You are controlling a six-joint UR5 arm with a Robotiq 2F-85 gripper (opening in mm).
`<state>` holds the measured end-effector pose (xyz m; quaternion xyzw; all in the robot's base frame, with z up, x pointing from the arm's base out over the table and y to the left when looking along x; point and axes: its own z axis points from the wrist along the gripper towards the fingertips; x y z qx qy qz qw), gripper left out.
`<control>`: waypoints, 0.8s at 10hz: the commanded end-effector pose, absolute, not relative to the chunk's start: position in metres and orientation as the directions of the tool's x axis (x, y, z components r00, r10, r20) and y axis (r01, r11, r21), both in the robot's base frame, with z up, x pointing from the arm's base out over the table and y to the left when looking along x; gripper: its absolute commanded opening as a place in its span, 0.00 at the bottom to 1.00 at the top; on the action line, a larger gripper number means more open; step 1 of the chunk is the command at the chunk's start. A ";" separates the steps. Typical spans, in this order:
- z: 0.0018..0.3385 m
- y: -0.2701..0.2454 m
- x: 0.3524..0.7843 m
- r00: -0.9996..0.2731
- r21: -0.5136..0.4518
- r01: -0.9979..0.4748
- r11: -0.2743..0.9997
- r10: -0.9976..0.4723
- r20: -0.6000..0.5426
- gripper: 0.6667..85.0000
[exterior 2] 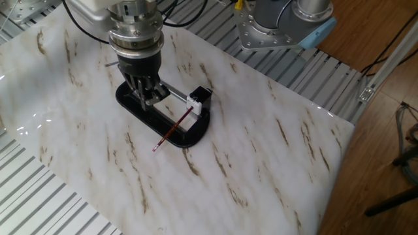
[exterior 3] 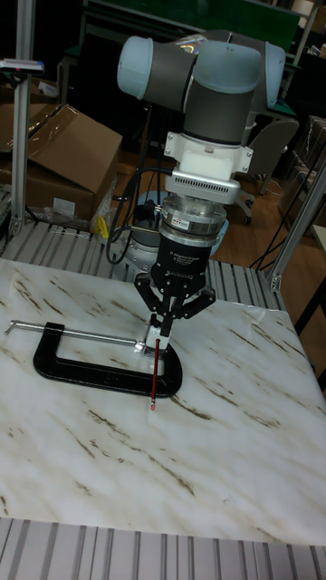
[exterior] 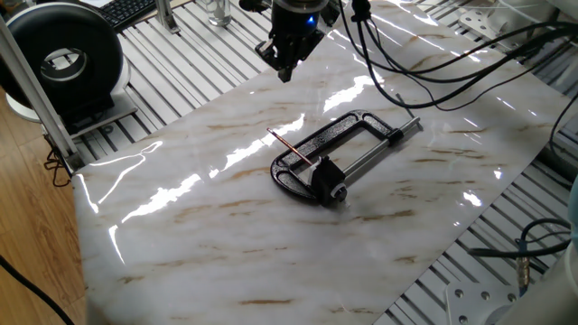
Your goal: Sharpen the pencil with a pencil sharpener
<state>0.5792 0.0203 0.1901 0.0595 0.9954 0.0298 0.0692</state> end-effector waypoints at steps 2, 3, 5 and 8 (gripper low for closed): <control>0.188 0.028 0.573 -0.980 0.080 0.125 0.989 0.136 -0.149 0.00; 0.187 0.028 0.568 -0.980 0.074 0.125 0.989 0.135 -0.148 0.00; 0.185 0.029 0.562 -0.978 0.072 0.131 0.989 0.140 -0.151 0.00; 0.184 0.025 0.558 -0.978 0.080 0.124 0.989 0.136 -0.160 0.00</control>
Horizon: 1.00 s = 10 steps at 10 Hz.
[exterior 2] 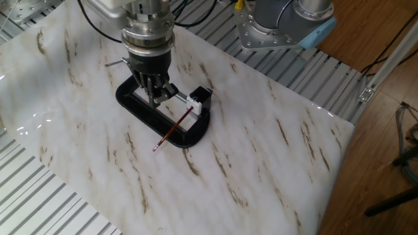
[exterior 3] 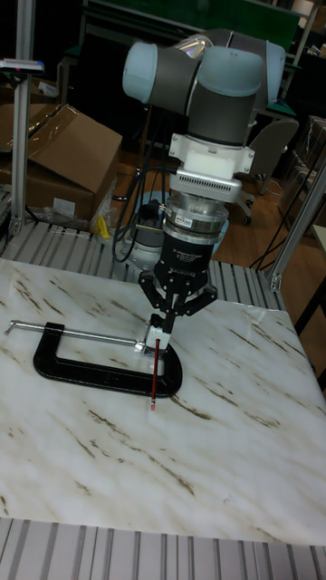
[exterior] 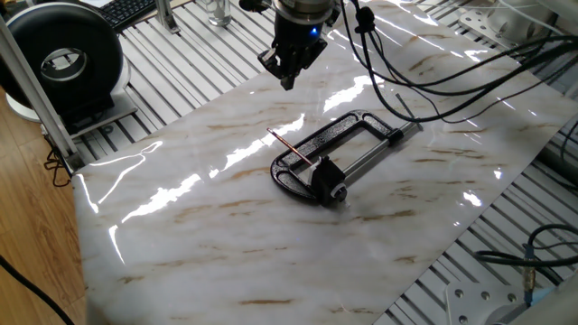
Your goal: Sharpen the pencil with a pencil sharpener
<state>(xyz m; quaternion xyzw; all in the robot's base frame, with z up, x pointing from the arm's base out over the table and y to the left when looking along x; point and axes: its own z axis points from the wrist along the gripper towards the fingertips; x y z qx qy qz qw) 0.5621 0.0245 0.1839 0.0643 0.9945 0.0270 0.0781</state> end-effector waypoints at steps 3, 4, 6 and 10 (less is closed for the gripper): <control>0.184 0.023 0.559 -0.978 0.077 0.114 0.990 0.125 -0.165 0.00; 0.184 0.023 0.560 -0.979 0.075 0.109 0.991 0.121 -0.165 0.00; 0.188 0.025 0.566 -0.981 0.073 0.084 0.994 0.095 -0.170 0.00; 0.194 0.022 0.581 -0.969 0.083 0.064 0.995 0.082 -0.232 0.00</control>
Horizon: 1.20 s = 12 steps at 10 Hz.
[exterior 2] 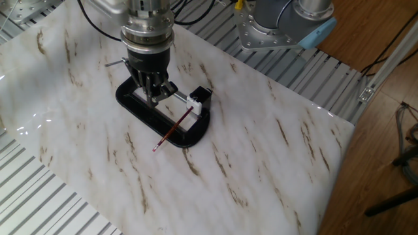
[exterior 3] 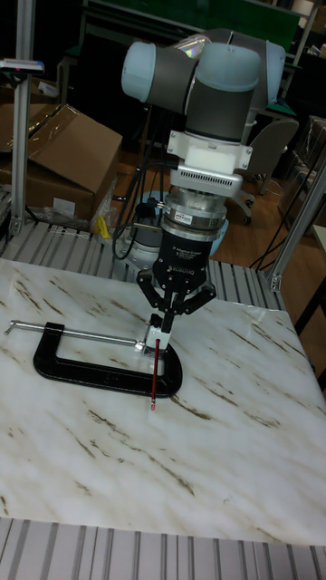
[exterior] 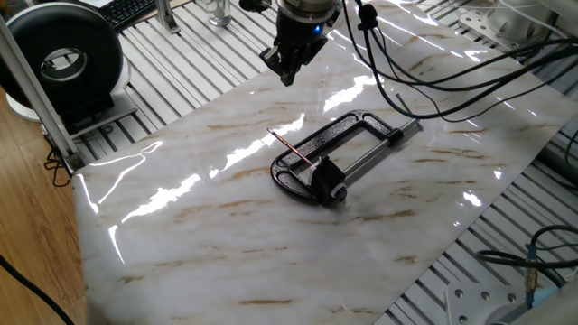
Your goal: Sharpen the pencil with a pencil sharpener
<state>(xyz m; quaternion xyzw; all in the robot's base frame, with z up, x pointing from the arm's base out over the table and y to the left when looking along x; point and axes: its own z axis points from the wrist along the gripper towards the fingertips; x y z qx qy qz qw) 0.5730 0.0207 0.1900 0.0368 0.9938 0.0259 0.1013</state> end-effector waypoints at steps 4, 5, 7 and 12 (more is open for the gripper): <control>0.194 0.028 0.579 -0.972 0.100 0.116 0.988 0.133 -0.192 0.00; 0.196 0.027 0.575 -0.975 0.089 0.127 0.988 0.141 -0.173 0.00; 0.201 0.026 0.567 -0.978 0.081 0.132 0.988 0.143 -0.154 0.00; 0.201 0.029 0.573 -0.976 0.083 0.110 0.990 0.124 -0.178 0.00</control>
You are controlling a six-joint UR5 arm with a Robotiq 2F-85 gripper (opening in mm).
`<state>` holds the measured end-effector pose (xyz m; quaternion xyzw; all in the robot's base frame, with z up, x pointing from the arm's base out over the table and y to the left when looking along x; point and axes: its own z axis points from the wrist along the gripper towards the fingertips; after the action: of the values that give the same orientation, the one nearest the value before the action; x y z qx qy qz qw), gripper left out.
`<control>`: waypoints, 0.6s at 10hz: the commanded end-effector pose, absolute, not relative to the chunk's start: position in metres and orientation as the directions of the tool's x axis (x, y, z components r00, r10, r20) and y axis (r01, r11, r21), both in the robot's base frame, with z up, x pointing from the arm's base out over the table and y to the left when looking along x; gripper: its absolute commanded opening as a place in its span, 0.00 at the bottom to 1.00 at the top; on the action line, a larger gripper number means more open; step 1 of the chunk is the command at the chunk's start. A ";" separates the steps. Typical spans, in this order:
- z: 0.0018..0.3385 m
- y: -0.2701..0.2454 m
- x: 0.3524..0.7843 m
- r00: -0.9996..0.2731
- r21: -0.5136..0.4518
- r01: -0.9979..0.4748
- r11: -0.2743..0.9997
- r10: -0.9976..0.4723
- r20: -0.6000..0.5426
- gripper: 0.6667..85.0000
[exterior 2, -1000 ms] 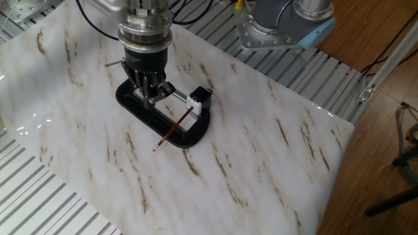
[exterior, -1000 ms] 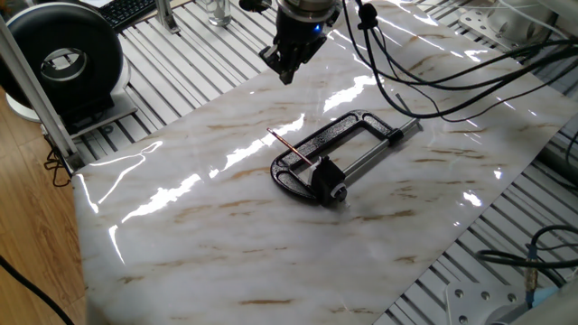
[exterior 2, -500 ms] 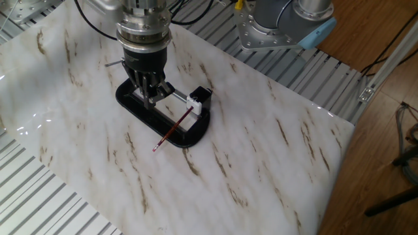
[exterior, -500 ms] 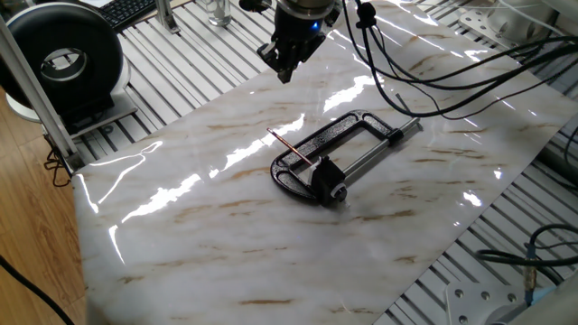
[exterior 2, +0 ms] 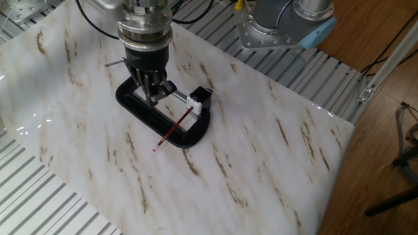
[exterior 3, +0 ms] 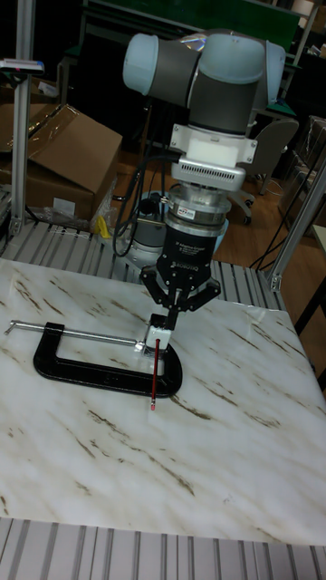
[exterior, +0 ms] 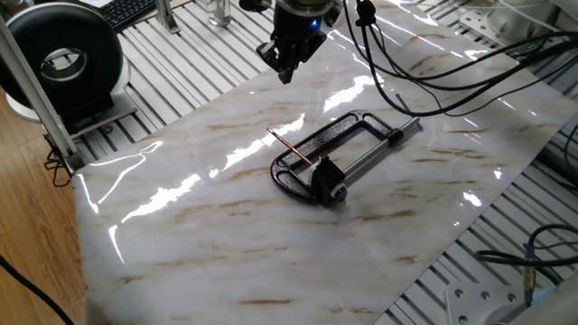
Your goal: Sharpen the pencil with a pencil sharpener
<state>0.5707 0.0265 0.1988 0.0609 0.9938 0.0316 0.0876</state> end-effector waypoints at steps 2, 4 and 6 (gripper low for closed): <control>0.201 0.025 0.570 -0.979 0.063 0.099 0.993 0.108 -0.172 0.00; 0.198 0.021 0.557 -0.987 0.044 0.098 0.994 0.103 -0.121 0.00; 0.198 0.032 0.550 -0.993 0.080 0.070 0.994 0.077 -0.094 0.00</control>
<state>0.5586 0.0237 0.1974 0.0467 0.9965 0.0228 0.0651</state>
